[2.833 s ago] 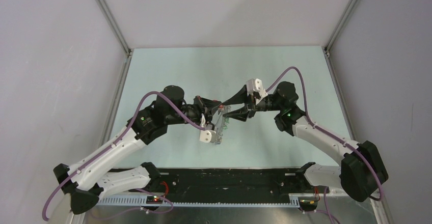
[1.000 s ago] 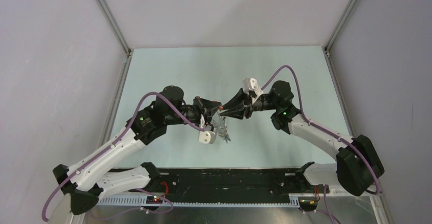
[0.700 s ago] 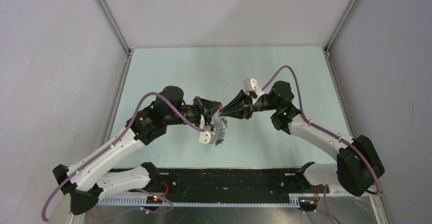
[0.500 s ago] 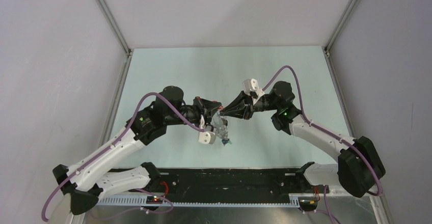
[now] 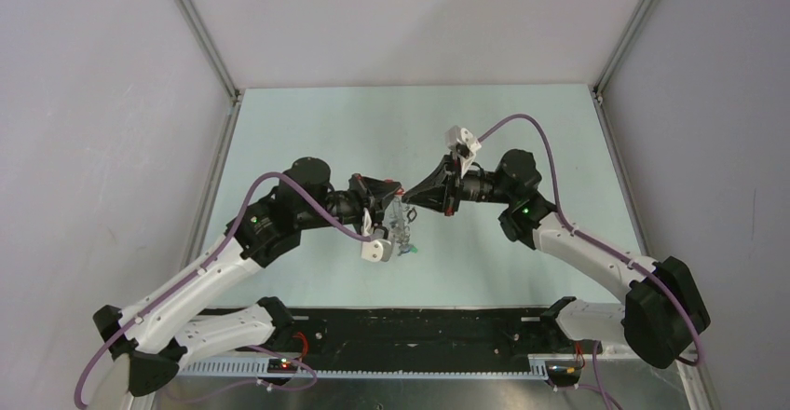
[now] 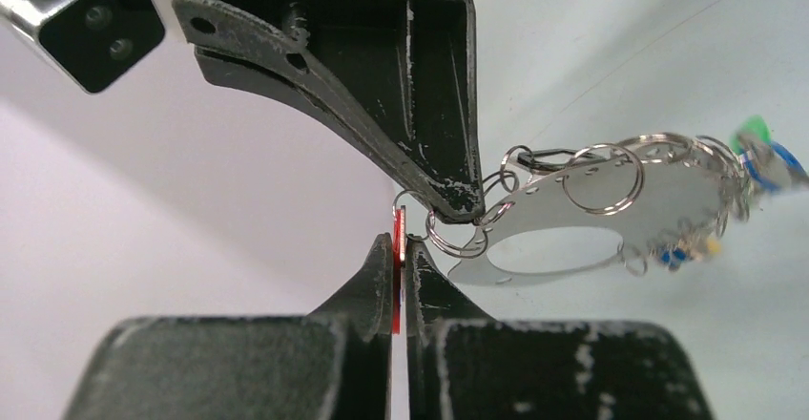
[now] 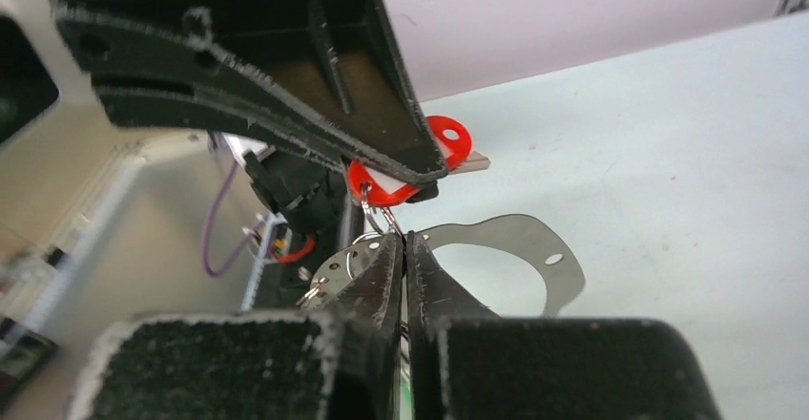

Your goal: Remove the keys from the keyring

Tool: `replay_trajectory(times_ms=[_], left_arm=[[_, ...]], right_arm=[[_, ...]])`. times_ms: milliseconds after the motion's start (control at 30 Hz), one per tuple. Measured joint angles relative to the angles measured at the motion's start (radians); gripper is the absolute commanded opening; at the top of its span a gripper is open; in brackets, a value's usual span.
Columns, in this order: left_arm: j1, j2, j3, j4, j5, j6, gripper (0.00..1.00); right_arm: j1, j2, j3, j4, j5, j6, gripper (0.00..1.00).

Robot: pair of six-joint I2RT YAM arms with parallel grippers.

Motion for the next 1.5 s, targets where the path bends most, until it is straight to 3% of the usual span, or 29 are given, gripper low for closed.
replay_trajectory(times_ms=[233, 500, 1067, 1500], left_arm=[[0.002, -0.003, -0.004, 0.016, -0.013, 0.004, 0.0], [-0.004, -0.014, -0.026, 0.026, -0.018, 0.003, 0.0], [-0.095, 0.029, -0.037, 0.051, -0.114, 0.004, 0.0], [-0.113, 0.004, -0.101, 0.112, -0.182, -0.157, 0.0]], right_arm=[[0.002, -0.021, -0.063, 0.087, 0.115, 0.247, 0.0], [-0.002, -0.134, -0.193, 0.212, 0.291, 0.357, 0.0], [0.008, -0.138, -0.207, 0.27, 0.349, 0.363, 0.0], [-0.092, -0.33, -0.214, 0.005, 0.492, 0.207, 0.0]])
